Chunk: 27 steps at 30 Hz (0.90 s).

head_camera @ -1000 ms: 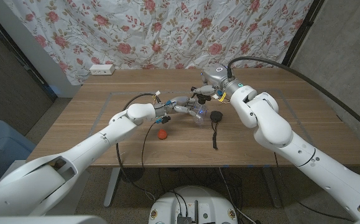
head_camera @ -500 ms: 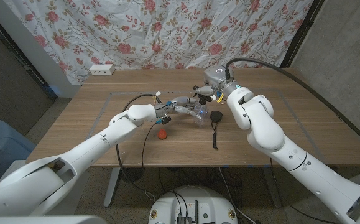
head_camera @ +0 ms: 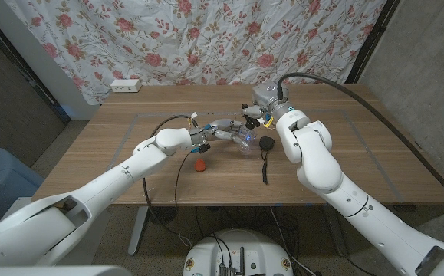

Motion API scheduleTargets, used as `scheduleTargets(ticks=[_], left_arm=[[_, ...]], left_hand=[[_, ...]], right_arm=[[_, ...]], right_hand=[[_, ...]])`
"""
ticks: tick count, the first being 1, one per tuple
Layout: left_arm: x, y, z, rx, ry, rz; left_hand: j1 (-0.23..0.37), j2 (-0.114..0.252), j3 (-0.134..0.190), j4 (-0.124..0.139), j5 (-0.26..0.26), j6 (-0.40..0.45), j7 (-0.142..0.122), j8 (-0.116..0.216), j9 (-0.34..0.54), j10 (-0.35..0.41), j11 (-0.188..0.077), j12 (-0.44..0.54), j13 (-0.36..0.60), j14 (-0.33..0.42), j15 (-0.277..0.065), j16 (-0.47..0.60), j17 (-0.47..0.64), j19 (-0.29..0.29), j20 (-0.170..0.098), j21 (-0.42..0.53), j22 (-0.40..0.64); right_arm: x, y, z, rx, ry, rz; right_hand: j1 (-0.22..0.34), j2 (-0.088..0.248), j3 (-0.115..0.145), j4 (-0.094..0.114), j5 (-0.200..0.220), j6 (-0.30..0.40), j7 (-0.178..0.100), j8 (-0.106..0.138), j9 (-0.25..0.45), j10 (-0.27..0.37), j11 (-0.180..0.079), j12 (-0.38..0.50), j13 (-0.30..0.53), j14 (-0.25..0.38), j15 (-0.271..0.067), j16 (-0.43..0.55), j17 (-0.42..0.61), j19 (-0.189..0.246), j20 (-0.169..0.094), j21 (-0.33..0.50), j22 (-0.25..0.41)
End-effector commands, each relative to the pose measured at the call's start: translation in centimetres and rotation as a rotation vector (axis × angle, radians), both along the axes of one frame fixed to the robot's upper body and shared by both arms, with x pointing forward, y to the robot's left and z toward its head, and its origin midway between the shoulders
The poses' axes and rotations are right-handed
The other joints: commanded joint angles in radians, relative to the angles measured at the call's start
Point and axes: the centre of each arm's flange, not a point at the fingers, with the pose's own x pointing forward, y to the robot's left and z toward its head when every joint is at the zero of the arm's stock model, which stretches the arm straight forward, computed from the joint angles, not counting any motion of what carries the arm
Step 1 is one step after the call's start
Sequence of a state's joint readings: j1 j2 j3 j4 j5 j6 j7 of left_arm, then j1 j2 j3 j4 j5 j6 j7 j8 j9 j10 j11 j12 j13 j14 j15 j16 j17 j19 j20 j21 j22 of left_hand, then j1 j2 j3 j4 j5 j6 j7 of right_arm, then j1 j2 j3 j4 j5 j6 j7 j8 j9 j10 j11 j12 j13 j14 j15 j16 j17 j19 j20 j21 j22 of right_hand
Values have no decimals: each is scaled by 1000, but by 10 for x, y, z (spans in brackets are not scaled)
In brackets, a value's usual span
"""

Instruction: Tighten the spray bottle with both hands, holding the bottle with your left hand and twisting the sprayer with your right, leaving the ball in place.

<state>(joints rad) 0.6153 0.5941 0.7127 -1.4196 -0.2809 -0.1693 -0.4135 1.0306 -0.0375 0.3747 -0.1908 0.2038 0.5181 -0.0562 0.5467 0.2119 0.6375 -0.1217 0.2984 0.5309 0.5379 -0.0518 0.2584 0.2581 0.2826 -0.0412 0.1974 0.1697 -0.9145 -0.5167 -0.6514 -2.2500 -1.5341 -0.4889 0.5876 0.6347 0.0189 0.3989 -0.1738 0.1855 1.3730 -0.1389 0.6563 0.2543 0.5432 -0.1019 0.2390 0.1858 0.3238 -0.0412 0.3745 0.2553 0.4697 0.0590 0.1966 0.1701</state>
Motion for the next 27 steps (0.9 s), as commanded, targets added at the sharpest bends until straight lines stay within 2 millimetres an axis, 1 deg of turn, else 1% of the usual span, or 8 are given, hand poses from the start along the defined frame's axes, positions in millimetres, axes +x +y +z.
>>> scheduleTargets(ticks=[1,8,16,17,20,21,25,27], left_arm=[[1,3,2,2,-4,-9],[4,3,2,-1,-3,-14],[5,2,2,-4,-1,-16],[5,2,2,-4,-1,-16],[5,3,2,-4,0,-14],[5,3,2,-4,0,-14],[5,5,1,-4,1,-11],[5,5,2,-3,0,-11]], left_hand=[[-52,159,19,13,2,15,9,304,3,55,-27,12,20,9,-111,5,3,8,-44,-2,2],[-55,159,18,17,1,11,6,303,3,52,-29,11,21,6,-109,2,1,8,-43,-3,3],[-55,159,17,19,1,11,6,304,3,53,-29,11,22,6,-109,1,1,8,-43,-3,3],[-58,161,17,21,1,9,4,303,3,47,-31,9,22,5,-108,0,0,8,-42,-3,3],[-60,161,17,23,1,8,3,303,3,46,-31,8,22,5,-108,-2,-1,7,-42,-3,3],[-60,161,17,22,1,7,3,303,3,47,-30,9,23,4,-108,-2,-1,7,-41,-3,3],[-56,159,17,19,1,13,8,306,3,54,-27,11,23,6,-107,-2,-2,8,-42,-3,3],[-55,159,17,18,1,14,7,306,3,53,-28,11,23,6,-108,-1,-1,8,-42,-3,3]], right_arm=[[-2,0,2,98,8,1],[-1,-2,4,125,17,2],[-3,-5,6,136,13,24],[-4,-6,6,131,10,25],[-4,-7,8,128,9,34],[-4,-8,9,131,9,38],[-3,-7,12,125,26,36],[-2,-7,13,127,30,38]], right_hand=[[27,0,10,-2,5,2,19,13,8,14,-1,-5,2,12,-53,6,2,11,-1,3,3],[48,-5,17,-7,8,16,30,31,15,26,-7,-6,2,19,-54,7,-1,13,0,3,3],[64,-9,22,-4,13,16,34,47,24,28,0,-11,2,27,-47,9,-2,17,0,3,3],[47,-22,13,5,10,6,27,50,28,29,3,-14,2,28,-47,8,-2,18,2,3,3],[-3,-41,-9,28,-1,-11,26,55,36,22,12,-20,4,20,-31,4,0,17,4,2,3],[-26,-45,-18,38,-5,-23,29,54,40,20,19,-23,4,19,-26,3,1,13,7,0,4],[-80,-51,-37,59,-11,-62,30,47,47,1,36,-33,5,9,-12,-3,4,8,12,-1,4],[-131,-60,-58,77,-14,-88,34,40,50,-12,42,-38,7,0,2,-9,6,3,14,-2,4]])
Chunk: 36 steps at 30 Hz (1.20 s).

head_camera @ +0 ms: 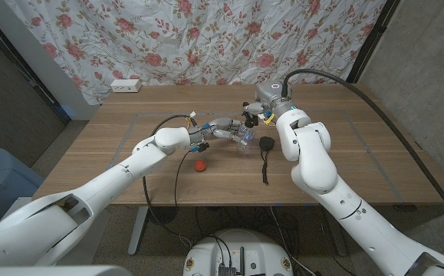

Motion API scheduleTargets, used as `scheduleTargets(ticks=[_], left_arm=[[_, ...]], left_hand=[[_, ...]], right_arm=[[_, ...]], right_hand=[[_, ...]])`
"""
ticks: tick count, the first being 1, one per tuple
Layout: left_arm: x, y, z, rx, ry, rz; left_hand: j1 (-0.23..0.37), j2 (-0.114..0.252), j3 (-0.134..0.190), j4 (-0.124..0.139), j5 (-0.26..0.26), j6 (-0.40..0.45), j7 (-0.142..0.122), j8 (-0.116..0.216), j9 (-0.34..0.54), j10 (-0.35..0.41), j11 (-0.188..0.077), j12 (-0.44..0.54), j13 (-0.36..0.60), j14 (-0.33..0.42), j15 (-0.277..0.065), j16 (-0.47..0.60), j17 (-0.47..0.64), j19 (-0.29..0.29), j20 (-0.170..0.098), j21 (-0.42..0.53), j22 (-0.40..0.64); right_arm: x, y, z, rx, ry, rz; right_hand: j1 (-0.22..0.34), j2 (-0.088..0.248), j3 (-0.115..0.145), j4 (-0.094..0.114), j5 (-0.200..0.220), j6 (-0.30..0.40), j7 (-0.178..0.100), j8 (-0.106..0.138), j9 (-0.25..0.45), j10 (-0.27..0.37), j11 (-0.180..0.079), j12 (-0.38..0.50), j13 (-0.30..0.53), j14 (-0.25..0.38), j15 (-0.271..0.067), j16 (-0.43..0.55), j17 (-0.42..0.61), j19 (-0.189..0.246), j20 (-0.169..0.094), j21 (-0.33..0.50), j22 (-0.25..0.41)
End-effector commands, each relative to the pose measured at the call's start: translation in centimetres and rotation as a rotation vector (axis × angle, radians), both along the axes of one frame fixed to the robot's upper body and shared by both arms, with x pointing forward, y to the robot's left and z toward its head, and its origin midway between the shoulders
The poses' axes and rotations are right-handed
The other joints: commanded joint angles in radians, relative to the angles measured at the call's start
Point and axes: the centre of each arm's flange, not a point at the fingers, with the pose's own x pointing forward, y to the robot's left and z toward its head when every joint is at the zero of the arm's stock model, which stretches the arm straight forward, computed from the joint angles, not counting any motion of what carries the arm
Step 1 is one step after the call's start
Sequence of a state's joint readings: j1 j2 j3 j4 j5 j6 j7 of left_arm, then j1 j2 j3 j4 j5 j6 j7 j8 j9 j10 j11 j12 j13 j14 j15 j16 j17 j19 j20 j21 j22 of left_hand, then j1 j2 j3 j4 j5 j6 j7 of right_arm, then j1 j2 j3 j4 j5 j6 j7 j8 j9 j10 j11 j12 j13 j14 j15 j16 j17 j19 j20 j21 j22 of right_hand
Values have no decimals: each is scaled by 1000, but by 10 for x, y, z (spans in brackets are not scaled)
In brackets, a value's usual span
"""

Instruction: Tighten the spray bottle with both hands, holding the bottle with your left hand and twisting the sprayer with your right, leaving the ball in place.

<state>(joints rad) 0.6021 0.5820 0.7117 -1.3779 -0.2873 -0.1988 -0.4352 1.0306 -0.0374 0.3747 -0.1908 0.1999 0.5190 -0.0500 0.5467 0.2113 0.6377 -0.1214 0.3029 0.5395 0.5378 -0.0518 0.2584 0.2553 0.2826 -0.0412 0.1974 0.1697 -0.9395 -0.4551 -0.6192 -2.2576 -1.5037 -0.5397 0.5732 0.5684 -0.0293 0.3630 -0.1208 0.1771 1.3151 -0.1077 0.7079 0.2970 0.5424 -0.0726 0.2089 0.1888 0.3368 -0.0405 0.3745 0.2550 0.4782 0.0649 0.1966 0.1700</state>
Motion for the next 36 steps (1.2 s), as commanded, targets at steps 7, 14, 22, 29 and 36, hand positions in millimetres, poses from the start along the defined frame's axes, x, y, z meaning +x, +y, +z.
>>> scheduleTargets(ticks=[7,14,22,29,36], left_arm=[[4,3,2,0,-4,-4],[5,4,4,-6,-3,-7],[8,2,7,0,-5,-12],[9,1,9,10,-3,-17],[10,1,9,13,1,-17]], left_hand=[[-54,159,16,18,4,12,2,306,4,52,-29,6,15,7,-108,-1,2,8,-43,-3,3],[-56,155,13,19,4,12,1,306,4,53,-27,6,16,8,-109,-1,1,9,-43,-3,3],[-55,152,9,18,3,13,1,308,4,57,-26,8,17,10,-109,0,2,9,-44,-3,3],[-53,151,7,18,3,14,1,308,4,59,-28,9,17,10,-109,1,2,10,-43,-2,3],[-54,150,5,19,3,15,1,309,3,56,-27,8,18,10,-108,0,1,10,-43,-2,3]], right_arm=[[-1,-4,13,-19,31,4],[-6,-14,24,-33,29,10],[-10,-32,34,-14,63,61],[-13,-42,40,-13,85,107],[-15,-51,44,-33,101,145]], right_hand=[[-157,-22,-57,56,3,-104,10,-51,-14,-37,36,-14,5,-25,17,-20,10,-18,21,-4,5],[-201,-23,-76,61,13,-199,11,-119,-69,-95,58,-24,6,-68,39,-43,15,-44,41,-8,4],[-178,-3,-66,33,17,-318,14,-182,-93,-163,74,-27,7,-120,66,-70,17,-79,60,-11,3],[-135,10,-50,-5,14,-429,8,-231,-96,-219,85,-28,7,-164,92,-92,17,-110,75,-13,2],[-68,16,-28,-44,9,-537,-23,-274,-93,-293,91,-30,8,-215,111,-117,16,-140,84,-13,2]])
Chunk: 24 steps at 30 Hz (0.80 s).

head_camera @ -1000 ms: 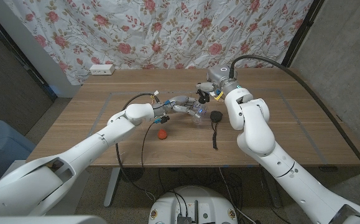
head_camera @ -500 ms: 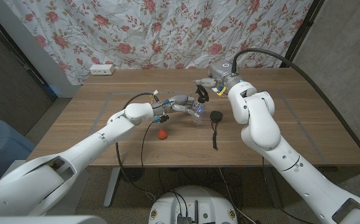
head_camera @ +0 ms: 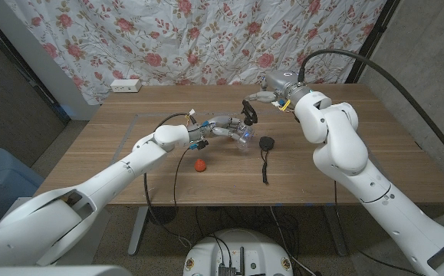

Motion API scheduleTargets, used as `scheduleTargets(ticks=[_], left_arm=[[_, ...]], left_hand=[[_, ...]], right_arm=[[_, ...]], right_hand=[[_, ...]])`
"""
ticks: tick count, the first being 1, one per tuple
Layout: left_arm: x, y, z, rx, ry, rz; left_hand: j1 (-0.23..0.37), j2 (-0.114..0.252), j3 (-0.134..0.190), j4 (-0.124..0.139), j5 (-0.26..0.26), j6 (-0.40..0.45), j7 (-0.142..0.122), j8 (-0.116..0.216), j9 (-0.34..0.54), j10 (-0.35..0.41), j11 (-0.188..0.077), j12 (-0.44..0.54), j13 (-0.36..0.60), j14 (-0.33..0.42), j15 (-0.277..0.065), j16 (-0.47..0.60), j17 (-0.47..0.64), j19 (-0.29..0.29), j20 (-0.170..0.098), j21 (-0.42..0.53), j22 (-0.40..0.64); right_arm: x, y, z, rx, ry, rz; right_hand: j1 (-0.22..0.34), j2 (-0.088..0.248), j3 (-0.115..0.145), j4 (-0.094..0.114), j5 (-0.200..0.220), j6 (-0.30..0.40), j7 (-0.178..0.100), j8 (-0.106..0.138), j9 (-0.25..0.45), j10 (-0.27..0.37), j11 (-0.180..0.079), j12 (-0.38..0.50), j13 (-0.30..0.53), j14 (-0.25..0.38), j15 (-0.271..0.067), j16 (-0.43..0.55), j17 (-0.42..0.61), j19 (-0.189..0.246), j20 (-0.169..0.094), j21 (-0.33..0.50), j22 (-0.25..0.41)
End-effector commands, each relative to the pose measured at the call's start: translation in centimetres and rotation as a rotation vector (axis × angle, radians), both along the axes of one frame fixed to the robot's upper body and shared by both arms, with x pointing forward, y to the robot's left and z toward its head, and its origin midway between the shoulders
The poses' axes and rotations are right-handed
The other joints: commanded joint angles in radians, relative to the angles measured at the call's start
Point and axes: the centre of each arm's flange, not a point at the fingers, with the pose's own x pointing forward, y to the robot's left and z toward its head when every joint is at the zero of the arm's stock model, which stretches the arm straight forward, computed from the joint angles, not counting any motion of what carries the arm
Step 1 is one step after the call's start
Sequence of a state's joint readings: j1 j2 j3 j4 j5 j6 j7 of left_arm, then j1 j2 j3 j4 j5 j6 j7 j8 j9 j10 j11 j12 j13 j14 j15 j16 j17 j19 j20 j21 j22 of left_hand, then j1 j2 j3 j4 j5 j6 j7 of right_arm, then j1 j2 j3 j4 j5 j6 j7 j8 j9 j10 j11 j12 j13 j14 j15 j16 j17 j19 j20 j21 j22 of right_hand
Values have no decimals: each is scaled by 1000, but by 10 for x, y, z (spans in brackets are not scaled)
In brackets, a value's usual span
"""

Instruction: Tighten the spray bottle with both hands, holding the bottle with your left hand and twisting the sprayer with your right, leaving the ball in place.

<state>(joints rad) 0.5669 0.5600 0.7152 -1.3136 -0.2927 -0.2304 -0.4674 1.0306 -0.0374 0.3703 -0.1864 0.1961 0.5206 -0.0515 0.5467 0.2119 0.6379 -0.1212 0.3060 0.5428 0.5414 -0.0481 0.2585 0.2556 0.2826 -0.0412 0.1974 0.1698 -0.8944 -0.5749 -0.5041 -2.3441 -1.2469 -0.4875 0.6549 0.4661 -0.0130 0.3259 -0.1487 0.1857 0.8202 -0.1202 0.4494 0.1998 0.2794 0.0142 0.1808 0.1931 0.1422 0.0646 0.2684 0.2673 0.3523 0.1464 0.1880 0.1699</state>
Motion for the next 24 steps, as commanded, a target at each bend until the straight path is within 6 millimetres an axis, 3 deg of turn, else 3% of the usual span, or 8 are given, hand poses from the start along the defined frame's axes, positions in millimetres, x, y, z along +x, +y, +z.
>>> scheduleTargets(ticks=[1,14,15,24], left_arm=[[1,-1,1,9,6,-5],[1,0,1,16,5,-4],[1,0,1,17,5,-5],[0,0,2,25,5,-6]], left_hand=[[-54,150,9,15,6,14,5,309,3,56,-26,5,14,6,-112,0,1,10,-43,-2,3],[-59,150,6,18,6,10,-1,308,2,53,-30,4,15,7,-113,-1,0,9,-43,-3,3],[-60,150,6,19,6,11,0,308,2,54,-29,4,15,7,-112,-2,0,9,-42,-3,3],[-62,151,6,19,7,10,-5,308,2,52,-33,3,16,7,-112,-2,0,9,-42,-3,3]], right_arm=[[-7,-22,13,-21,20,63],[-5,-32,16,-83,54,116],[-5,-33,16,-85,55,116],[-1,-41,16,-114,60,176]], right_hand=[[50,0,14,-21,-1,-75,-24,-29,5,-41,4,0,3,-27,8,-14,4,-15,3,-2,2],[173,-30,37,-33,6,-243,-97,-87,12,-193,-6,-4,4,-120,47,-51,-1,-59,12,-4,0],[192,-34,41,-33,10,-272,-96,-98,12,-201,-5,-1,4,-126,52,-52,-2,-65,9,-4,0],[277,-48,59,-36,28,-326,-101,-118,17,-258,-8,-1,5,-167,70,-64,-10,-119,16,-11,-1]])
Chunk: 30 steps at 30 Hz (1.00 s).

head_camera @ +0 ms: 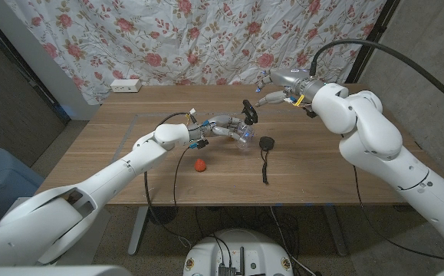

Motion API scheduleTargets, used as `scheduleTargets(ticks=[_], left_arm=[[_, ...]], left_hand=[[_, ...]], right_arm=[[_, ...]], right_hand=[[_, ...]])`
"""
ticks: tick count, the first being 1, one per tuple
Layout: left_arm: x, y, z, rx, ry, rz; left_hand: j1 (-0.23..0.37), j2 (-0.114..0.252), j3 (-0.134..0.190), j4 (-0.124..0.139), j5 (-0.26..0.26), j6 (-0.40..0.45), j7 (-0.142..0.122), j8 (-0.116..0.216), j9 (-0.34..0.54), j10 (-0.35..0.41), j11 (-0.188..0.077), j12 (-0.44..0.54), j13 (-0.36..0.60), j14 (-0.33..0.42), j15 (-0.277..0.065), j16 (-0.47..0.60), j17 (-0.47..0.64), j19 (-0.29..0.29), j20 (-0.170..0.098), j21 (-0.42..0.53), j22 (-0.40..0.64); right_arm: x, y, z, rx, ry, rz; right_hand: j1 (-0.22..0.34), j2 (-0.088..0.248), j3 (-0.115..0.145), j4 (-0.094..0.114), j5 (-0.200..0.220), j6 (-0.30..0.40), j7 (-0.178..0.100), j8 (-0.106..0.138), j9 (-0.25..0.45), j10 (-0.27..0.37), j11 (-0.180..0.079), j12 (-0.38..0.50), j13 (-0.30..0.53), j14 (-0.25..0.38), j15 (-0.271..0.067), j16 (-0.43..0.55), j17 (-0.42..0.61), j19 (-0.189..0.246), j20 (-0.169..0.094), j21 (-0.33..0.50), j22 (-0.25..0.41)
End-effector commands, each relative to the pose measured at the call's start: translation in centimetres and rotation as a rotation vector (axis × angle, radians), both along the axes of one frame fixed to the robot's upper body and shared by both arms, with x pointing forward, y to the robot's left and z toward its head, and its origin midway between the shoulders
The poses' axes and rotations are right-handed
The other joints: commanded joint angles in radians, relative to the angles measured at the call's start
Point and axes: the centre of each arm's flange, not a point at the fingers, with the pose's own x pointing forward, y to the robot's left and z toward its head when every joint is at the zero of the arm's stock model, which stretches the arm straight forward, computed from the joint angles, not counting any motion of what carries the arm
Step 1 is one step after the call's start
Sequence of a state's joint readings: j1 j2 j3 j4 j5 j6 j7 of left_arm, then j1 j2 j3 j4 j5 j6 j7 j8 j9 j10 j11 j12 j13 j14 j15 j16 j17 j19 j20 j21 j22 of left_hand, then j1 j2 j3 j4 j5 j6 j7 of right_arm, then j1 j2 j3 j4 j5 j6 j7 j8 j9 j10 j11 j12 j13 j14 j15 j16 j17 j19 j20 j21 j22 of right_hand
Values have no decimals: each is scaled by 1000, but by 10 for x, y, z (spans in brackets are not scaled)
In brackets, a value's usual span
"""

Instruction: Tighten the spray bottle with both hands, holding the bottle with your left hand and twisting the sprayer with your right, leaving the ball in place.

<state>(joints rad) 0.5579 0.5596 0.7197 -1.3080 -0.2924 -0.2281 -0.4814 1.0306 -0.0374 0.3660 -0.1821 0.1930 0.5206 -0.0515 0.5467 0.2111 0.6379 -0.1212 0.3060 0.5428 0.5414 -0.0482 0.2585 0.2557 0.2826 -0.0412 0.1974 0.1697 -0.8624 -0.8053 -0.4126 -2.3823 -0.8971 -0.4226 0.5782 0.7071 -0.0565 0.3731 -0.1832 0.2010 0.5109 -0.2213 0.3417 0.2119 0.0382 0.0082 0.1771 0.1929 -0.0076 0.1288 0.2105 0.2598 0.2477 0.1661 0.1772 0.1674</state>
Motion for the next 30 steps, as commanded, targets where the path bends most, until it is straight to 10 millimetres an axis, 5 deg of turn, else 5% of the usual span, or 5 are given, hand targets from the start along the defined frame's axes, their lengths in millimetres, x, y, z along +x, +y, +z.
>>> scheduleTargets(ticks=[1,23,30], left_arm=[[0,1,1,14,1,0],[-2,-3,3,36,5,-5],[-3,-3,3,42,7,-1]], left_hand=[[-64,150,10,16,10,9,-5,308,3,51,-32,2,16,7,-112,-3,-1,9,-43,-3,3],[-70,151,10,15,10,10,-3,309,2,57,-28,3,16,8,-110,-6,-2,8,-42,-3,3],[-67,152,10,13,10,12,1,311,2,60,-26,4,17,9,-111,-4,-1,8,-43,-3,3]], right_arm=[[4,-12,1,-41,20,76],[20,-29,-2,-130,-26,214],[23,-30,-5,-127,-51,252]], right_hand=[[48,-7,15,-2,16,-22,0,-12,5,-22,-5,4,5,-21,5,-7,-3,-20,-4,0,1],[164,-25,44,-2,53,-82,-1,-45,-2,-85,-23,7,4,-66,2,-10,-13,-62,-28,4,0],[215,-21,62,-3,66,-68,0,-45,-4,-80,-50,14,3,-67,-12,-6,-16,-55,-43,8,-1]])
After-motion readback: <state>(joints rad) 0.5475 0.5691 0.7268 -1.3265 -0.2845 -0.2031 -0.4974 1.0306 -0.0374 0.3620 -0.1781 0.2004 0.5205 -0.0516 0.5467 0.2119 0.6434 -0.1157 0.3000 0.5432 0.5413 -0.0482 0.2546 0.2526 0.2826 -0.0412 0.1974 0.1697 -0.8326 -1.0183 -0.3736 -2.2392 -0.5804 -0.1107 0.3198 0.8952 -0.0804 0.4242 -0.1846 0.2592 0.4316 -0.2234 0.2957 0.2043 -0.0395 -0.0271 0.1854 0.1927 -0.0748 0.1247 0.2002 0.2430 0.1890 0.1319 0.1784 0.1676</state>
